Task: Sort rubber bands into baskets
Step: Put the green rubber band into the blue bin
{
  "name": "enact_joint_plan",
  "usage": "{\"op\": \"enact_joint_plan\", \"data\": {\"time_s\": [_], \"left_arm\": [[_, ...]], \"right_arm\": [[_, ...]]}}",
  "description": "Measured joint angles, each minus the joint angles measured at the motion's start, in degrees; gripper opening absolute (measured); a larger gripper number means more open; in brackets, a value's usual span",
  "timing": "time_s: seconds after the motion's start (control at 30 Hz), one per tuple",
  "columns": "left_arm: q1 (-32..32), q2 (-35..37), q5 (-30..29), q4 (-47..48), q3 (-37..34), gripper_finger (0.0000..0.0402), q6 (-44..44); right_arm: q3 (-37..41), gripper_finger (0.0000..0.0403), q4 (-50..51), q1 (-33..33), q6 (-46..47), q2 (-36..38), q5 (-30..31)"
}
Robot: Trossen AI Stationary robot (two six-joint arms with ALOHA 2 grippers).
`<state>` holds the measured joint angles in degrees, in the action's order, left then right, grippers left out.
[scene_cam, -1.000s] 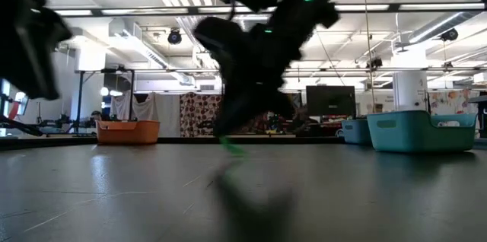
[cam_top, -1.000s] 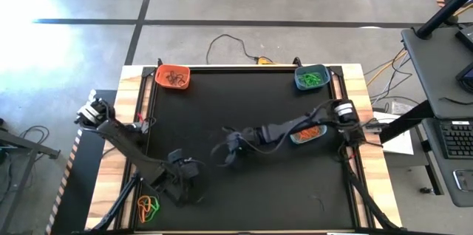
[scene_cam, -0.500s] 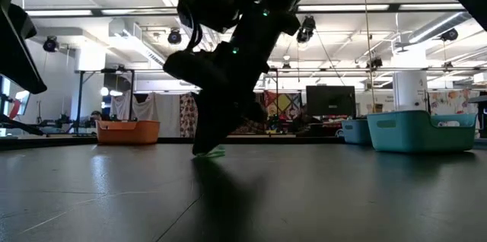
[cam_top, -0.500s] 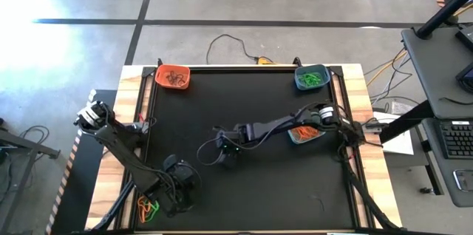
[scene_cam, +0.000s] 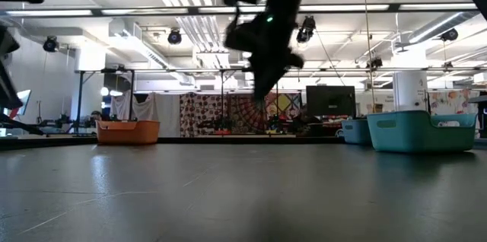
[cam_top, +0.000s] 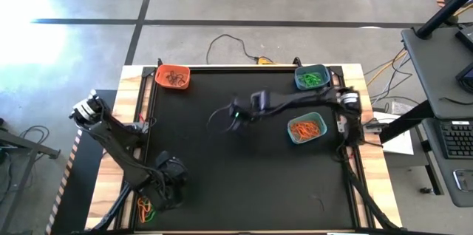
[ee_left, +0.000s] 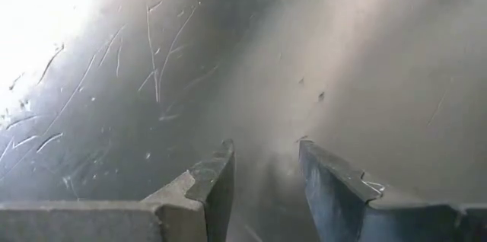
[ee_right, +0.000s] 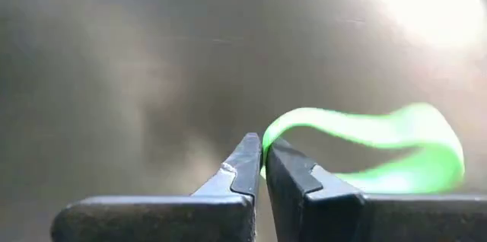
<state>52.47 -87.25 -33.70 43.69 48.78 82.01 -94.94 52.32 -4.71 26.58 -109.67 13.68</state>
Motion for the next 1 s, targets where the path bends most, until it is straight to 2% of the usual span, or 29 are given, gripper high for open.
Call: {"op": "enact_joint_plan", "data": {"time_s": [0.3, 0.43, 0.53, 0.67, 0.8, 0.87, 1.0], "left_arm": [[3.0, 7.0, -1.7, -5.1, -10.0, 0.0133, -0.6], [2.5, 11.4, -4.4, -7.2, -14.1, 0.0133, -3.4], [0.8, 15.1, -6.3, -7.5, -18.1, 0.0132, -4.3], [-3.8, 22.1, -7.1, -8.2, -23.6, 0.0127, -11.4], [-11.1, 31.4, -9.0, -8.5, -27.5, 0.0114, -21.8], [-15.6, 34.7, -5.4, -9.1, -28.9, 0.0108, -28.9], [-22.7, 38.0, 3.0, -12.2, -32.2, 0.0093, -42.3]], "right_arm": [[2.8, 0.0012, 21.2, -13.0, 7.6, 10.2, 12.4], [4.6, 0.0012, 23.1, -20.9, 6.2, 12.1, 14.0], [6.1, 0.0012, 22.1, -27.5, 1.3, 12.0, 14.4], [9.4, 0.0012, 19.8, -35.5, -1.1, 10.8, 14.5], [14.6, 0.0012, 10.9, -41.4, -2.5, 10.4, 9.9], [17.4, 0.0013, 5.7, -43.6, -3.9, 10.2, 4.5], [22.4, 0.0013, 0.4, -45.6, 0.0, 10.1, 3.0]]}}
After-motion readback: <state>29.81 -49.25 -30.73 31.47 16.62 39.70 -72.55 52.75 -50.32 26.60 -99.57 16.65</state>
